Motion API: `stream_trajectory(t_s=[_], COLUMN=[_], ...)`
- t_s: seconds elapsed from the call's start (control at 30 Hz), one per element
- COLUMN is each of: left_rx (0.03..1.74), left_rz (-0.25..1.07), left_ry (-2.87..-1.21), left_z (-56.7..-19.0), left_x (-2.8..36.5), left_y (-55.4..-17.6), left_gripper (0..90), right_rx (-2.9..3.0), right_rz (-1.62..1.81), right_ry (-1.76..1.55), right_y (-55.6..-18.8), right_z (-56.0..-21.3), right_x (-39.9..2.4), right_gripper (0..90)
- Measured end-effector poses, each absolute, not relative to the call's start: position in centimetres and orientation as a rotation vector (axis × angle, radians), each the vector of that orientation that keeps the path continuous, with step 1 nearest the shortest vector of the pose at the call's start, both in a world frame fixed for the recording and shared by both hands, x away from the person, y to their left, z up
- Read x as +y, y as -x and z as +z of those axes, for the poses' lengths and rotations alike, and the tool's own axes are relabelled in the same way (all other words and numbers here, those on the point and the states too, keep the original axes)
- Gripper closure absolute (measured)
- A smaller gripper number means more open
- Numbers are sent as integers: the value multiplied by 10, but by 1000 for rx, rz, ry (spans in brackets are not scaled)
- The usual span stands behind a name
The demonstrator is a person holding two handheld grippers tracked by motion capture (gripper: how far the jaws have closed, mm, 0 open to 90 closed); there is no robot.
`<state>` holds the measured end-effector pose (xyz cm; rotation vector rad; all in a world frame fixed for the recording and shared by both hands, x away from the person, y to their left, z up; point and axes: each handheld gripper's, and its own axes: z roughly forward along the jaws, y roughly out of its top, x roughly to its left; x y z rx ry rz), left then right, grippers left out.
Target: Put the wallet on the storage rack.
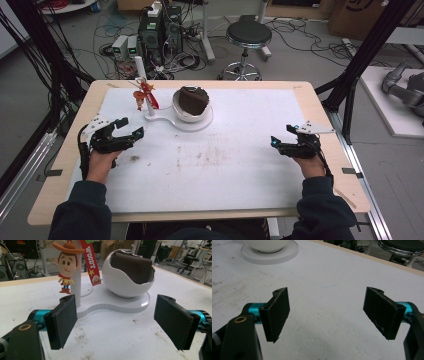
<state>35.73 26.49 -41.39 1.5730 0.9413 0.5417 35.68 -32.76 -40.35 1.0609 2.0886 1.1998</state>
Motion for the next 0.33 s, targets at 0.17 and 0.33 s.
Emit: stream_trajectory(t_s=[0.17,0.33], left_rx=[942,942], left_rz=[539,540], left_ry=[-1567,-1567], left_z=[-414,-414], left_x=[265,264], left_y=[-358,-358], left_gripper=[185,185], right_rx=[2090,2089], right_rz=[1200,1203], right_ry=[-1059,-1058], right_y=[-358,-358], right_z=[-404,-404], right_x=[-328,-328], right_gripper=[216,216])
